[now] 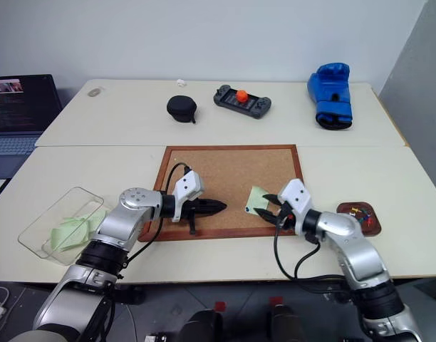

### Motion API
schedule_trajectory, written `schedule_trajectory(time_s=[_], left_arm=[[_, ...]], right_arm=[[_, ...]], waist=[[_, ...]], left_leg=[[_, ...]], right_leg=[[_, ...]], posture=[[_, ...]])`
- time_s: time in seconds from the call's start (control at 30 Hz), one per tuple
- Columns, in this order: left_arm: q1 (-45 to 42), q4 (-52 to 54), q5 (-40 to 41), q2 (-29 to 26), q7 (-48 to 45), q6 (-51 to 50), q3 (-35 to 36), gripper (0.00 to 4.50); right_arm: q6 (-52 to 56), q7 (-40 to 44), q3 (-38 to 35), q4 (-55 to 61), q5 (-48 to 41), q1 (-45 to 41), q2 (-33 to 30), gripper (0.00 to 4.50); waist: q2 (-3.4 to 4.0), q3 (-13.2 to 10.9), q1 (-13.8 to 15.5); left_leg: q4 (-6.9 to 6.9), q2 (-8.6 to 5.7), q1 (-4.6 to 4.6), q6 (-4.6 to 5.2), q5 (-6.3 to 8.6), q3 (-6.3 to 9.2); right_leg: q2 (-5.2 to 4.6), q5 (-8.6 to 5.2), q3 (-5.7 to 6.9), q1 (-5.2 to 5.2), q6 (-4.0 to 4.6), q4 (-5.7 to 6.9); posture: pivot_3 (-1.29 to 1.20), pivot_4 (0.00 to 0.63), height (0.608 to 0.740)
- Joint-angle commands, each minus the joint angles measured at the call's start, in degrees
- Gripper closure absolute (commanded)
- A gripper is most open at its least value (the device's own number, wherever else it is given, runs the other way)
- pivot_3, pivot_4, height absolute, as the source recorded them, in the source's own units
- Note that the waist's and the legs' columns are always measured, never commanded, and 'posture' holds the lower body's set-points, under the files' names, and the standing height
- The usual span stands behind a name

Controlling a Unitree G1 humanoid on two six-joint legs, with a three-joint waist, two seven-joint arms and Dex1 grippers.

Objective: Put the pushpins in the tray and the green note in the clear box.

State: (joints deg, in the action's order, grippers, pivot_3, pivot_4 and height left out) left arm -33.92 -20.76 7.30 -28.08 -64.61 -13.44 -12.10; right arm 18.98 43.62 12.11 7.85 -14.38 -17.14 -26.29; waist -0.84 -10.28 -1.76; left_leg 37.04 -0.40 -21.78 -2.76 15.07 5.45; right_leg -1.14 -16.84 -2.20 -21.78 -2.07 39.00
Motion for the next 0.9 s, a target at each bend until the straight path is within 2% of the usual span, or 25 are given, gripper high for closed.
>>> schedule_trajectory(time_s=[0.03, 0.27, 0.57, 0.63, 0.67, 0.9], left_arm=[[0.2, -0.2, -1.4, -0.7, 0.1, -0.8, -0.9, 4.5], [0.1, 0.1, -1.4, -0.9, 0.1, -1.0, -1.0, 4.5], [0.2, 0.5, -1.3, -0.9, 0.2, -1.4, -1.0, 4.5], [0.3, 0.6, -1.3, -0.9, 0.3, -1.5, -1.0, 4.5], [0.3, 0.7, -1.3, -0.9, 0.3, -1.6, -0.9, 4.5], [1.0, 1.6, -1.2, -1.0, 0.3, -1.9, -1.0, 4.5]], right_arm=[[-3.7, 1.8, 1.1, -2.4, 0.8, -2.2, 1.8, 2.34], [-8.8, 1.6, 4.0, -11.8, 5.3, -6.2, 5.6, 2.34], [-11.5, 2.6, 4.3, -17.4, 6.9, -7.9, 7.7, 2.34], [-11.7, 3.1, 3.9, -17.7, 6.6, -7.8, 7.5, 2.71], [-11.5, 3.3, 3.7, -17.7, 6.3, -7.7, 7.5, 2.73], [-9.4, 3.1, 2.6, -17.2, 5.1, -7.0, 8.0, 4.23]], waist=[[0.0, 0.0, 0.0], [0.0, 0.0, -0.1], [0.01, 0.0, -0.1], [0.01, 0.0, -0.1], [0.01, 0.0, -0.1], [0.01, 0.0, -0.1]], left_leg=[[0.0, 0.0, 0.01, 0.0, 0.0, 0.0], [0.0, -0.01, 0.03, 0.0, 0.0, 0.03], [0.0, 0.0, 0.04, -0.01, 0.0, 0.06], [0.0, 0.0, 0.05, -0.01, 0.0, 0.07], [0.0, 0.0, 0.05, -0.01, 0.0, 0.07], [0.0, 0.01, 0.04, -0.01, 0.0, 0.11]], right_leg=[[0.0, 0.0, -0.01, 0.0, 0.0, 0.0], [0.03, 0.0, 0.0, -0.01, 0.0, 0.03], [0.03, 0.01, -0.02, -0.03, 0.01, 0.05], [0.03, 0.01, -0.02, -0.03, 0.01, 0.06], [0.03, 0.01, -0.02, -0.03, 0.01, 0.06], [0.02, 0.01, -0.02, -0.03, 0.01, 0.06]], posture=[[0.0, 0.15, 0.74], [0.0, 0.15, 0.74], [0.0, 0.15, 0.74], [0.0, 0.15, 0.74], [0.0, 0.15, 0.74], [0.0, 0.15, 0.74]])
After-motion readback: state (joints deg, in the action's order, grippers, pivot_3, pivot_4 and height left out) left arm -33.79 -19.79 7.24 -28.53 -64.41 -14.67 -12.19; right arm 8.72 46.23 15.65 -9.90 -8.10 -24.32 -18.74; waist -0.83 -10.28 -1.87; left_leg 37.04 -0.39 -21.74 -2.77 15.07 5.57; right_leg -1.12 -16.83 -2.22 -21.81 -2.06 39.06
